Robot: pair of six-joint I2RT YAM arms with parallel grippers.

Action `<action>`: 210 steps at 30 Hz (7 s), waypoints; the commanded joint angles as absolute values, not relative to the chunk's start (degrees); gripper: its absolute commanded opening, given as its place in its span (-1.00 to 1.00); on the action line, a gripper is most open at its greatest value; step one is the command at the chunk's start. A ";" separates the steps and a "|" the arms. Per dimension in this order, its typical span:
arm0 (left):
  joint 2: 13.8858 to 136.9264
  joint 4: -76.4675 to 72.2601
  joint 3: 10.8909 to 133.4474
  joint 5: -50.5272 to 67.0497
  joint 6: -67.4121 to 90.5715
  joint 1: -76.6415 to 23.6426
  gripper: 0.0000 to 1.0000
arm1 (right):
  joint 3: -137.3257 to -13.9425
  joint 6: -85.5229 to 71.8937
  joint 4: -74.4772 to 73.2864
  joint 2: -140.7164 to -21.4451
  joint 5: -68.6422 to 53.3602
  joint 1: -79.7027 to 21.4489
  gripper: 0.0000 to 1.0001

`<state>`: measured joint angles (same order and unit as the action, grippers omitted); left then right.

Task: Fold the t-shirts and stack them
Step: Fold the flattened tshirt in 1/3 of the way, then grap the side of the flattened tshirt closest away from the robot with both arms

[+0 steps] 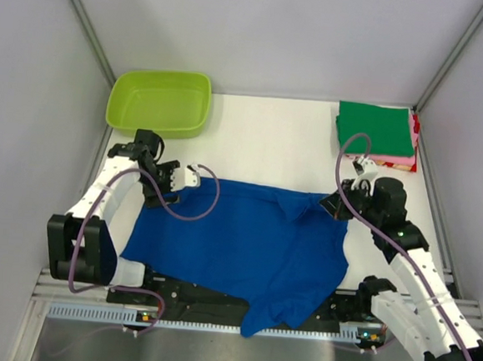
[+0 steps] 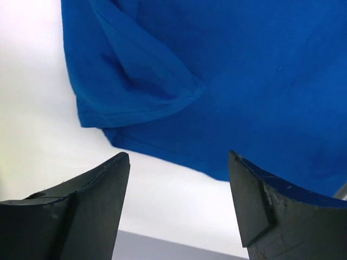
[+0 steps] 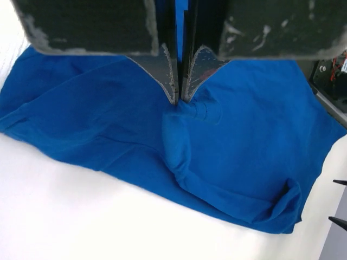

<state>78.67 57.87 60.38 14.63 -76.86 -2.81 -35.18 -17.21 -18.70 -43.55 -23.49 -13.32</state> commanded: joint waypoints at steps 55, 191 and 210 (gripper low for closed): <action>83.58 32.52 54.49 -13.80 -66.62 -8.17 -1.00 | -33.25 -25.02 -28.39 -43.87 -37.17 -11.86 -1.00; 109.51 38.49 79.62 16.35 -54.49 -49.75 -0.48 | -43.50 -24.53 -7.46 -84.12 -14.42 -2.46 -0.39; 75.96 65.81 62.43 18.99 -57.73 -23.41 0.18 | -37.97 11.68 -18.43 -44.91 -28.49 -25.72 0.10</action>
